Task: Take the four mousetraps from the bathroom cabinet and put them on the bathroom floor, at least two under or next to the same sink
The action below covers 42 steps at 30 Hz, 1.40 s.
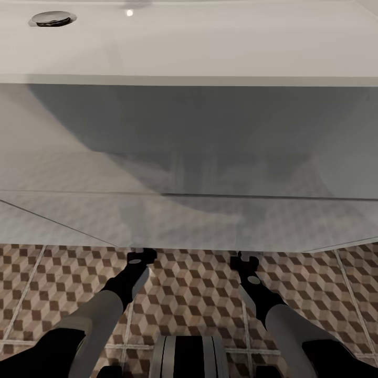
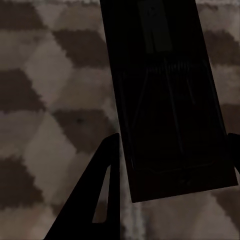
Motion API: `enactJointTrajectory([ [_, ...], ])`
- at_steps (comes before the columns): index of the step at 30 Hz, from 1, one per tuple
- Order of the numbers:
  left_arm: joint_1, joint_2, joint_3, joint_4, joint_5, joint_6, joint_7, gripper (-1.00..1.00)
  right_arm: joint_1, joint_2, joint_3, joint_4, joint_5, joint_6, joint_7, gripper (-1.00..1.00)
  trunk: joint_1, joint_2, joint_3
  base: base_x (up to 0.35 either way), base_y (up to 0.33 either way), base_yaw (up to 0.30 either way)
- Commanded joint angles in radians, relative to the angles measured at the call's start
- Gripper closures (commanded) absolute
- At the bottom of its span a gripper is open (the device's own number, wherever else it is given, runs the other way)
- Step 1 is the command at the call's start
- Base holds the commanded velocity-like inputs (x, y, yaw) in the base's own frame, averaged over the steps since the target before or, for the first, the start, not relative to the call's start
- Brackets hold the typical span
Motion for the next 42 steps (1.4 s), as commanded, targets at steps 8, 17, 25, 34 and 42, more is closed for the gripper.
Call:
enactJointTrajectory([
  [8, 0.0, -0.012, -0.007, -0.006, -0.001, 0.005, 0.005, 1.0, -0.001, 0.0, 0.006, 0.005, -0.003, -0.003, -0.006, 1.0, 0.0, 0.0, -0.001, 0.0, 0.0, 0.0],
  [17, 0.0, -0.017, -0.005, -0.015, -0.002, 0.004, 0.002, 1.0, -0.001, 0.001, 0.006, 0.004, -0.002, -0.003, -0.006, 1.0, 0.001, -0.001, -0.012, 0.0, 0.0, 0.0],
  [25, 0.0, -0.017, -0.005, -0.018, -0.003, 0.004, 0.001, 1.0, -0.001, 0.001, 0.006, 0.004, -0.003, -0.004, -0.006, 1.0, 0.003, -0.002, -0.024, 0.0, 0.0, 0.0],
  [34, 0.0, -0.017, -0.004, -0.019, -0.003, 0.004, 0.001, 1.0, -0.001, 0.001, 0.006, 0.004, -0.003, -0.004, -0.006, 1.0, 0.003, -0.002, -0.024, 0.0, 0.0, 0.0],
  [42, 0.0, -0.016, -0.004, -0.019, -0.003, 0.003, 0.001, 1.0, -0.001, -0.001, 0.006, 0.004, -0.003, -0.004, -0.006, 1.0, 0.003, -0.002, -0.024, 0.0, 0.0, 0.0],
])
